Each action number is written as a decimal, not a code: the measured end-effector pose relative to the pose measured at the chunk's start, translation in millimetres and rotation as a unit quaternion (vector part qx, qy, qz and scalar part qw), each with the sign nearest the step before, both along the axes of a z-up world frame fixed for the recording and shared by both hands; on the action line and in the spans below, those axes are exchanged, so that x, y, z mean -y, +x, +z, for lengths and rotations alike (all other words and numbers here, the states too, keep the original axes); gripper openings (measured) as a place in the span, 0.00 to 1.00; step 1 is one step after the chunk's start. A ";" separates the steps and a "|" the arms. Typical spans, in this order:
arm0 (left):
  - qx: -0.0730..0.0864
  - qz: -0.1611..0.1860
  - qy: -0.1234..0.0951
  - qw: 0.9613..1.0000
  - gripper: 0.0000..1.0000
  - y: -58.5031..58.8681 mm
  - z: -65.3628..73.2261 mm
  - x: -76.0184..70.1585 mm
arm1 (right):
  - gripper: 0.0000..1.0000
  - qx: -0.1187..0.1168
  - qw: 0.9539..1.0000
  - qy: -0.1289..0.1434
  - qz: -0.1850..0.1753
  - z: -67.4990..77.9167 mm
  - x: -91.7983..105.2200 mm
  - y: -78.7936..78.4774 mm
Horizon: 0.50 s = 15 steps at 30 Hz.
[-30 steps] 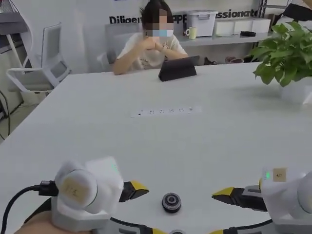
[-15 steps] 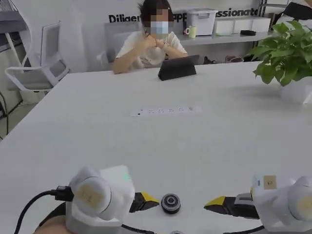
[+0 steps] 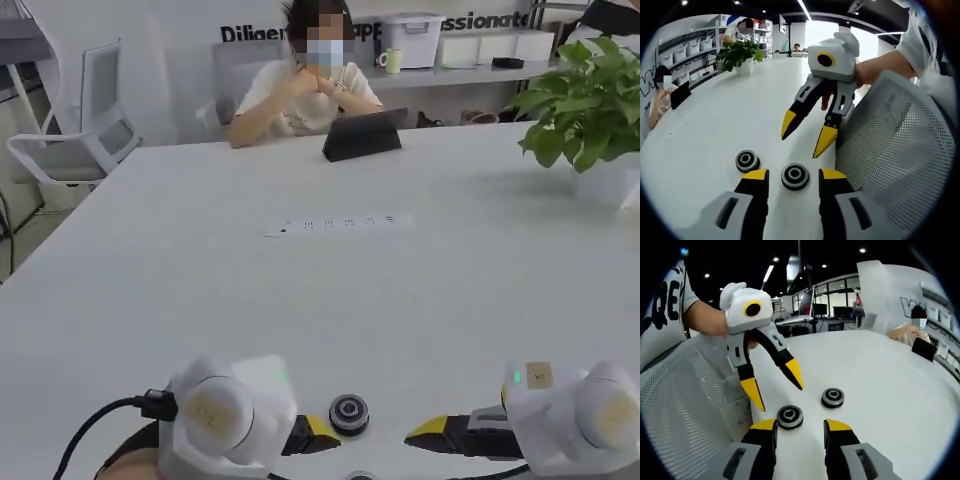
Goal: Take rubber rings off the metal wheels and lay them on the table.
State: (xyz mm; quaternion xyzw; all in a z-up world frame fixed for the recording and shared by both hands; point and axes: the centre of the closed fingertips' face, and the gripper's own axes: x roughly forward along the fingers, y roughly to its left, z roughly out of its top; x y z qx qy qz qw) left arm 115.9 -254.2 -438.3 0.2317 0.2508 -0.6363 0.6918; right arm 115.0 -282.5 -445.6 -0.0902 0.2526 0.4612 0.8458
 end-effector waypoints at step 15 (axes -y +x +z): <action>-0.021 -0.008 0.018 1.000 0.21 -5.3 -17.5 6.0 | 0.33 -0.011 1.000 -0.012 0.012 -12.2 -1.5 -6.7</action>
